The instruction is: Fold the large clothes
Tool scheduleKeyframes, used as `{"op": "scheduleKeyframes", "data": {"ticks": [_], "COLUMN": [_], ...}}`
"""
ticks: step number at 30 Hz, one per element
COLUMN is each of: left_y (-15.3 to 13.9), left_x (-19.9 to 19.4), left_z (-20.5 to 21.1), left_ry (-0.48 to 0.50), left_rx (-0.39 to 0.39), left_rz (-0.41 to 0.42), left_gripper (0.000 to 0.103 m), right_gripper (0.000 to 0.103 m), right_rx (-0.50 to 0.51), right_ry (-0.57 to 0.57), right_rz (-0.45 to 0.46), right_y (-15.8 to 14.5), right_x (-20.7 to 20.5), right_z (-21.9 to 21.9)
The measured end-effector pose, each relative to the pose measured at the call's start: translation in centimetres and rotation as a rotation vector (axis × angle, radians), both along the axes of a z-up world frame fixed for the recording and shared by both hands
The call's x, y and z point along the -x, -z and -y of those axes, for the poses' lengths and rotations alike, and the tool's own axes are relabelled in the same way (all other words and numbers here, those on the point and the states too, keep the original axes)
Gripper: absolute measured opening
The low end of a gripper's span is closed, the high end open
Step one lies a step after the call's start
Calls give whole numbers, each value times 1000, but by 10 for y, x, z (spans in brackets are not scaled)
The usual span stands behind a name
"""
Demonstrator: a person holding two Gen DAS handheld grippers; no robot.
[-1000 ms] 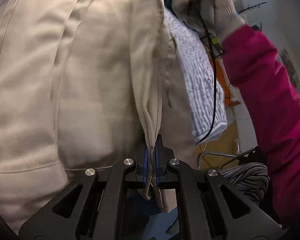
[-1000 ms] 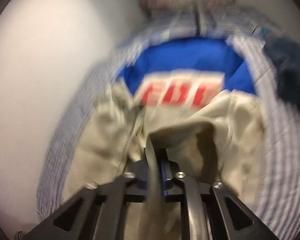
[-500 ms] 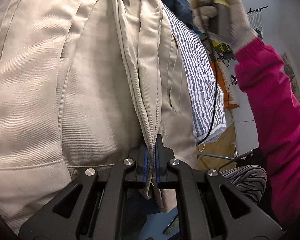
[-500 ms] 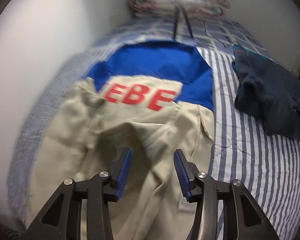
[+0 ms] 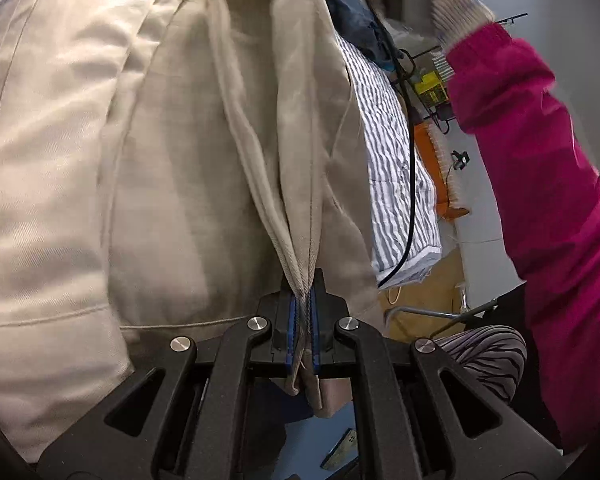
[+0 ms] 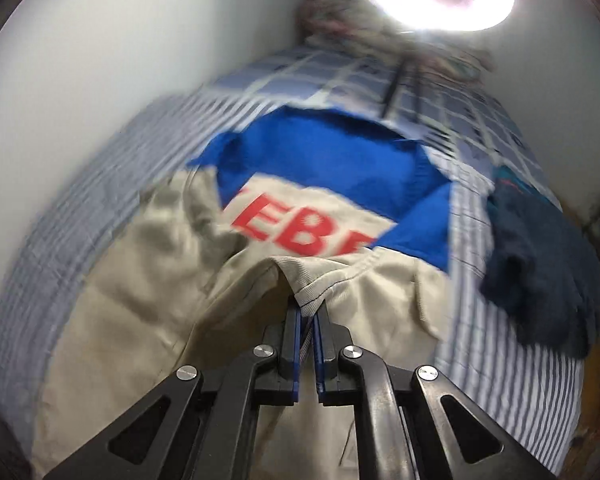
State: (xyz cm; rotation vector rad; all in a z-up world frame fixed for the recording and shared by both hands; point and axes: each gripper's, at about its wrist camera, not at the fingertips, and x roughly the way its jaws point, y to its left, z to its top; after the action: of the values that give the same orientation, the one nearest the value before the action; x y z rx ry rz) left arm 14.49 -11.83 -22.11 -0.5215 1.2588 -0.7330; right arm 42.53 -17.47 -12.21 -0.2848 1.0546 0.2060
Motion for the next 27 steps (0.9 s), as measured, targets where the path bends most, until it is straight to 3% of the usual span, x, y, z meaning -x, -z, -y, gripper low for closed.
{"op": "scheduleKeyframes", "data": {"ticks": [5, 10, 15, 20, 24, 27], "left_y": [8, 2, -12, -16, -9, -2], "left_x": [-1, 2, 6, 10, 11, 8], "left_z": [-3, -1, -6, -8, -8, -3], "left_ry": [-6, -4, -21, -35, -35, -27], "left_rx": [-10, 0, 12, -13, -46, -47], "left_rz": [-23, -20, 21, 53, 44, 24], "left_gripper": [3, 3, 3, 3, 3, 3], "right_gripper": [8, 25, 26, 25, 25, 26], "right_rx": [95, -97, -264, -206, -184, -228], "right_ry": [-36, -12, 86, 71, 123, 144], "right_rz": [-32, -21, 12, 18, 36, 78], "right_y": [68, 32, -13, -2, 14, 11], "right_x": [-5, 8, 49, 74, 42, 18], "right_z": [-31, 7, 77, 87, 90, 94]}}
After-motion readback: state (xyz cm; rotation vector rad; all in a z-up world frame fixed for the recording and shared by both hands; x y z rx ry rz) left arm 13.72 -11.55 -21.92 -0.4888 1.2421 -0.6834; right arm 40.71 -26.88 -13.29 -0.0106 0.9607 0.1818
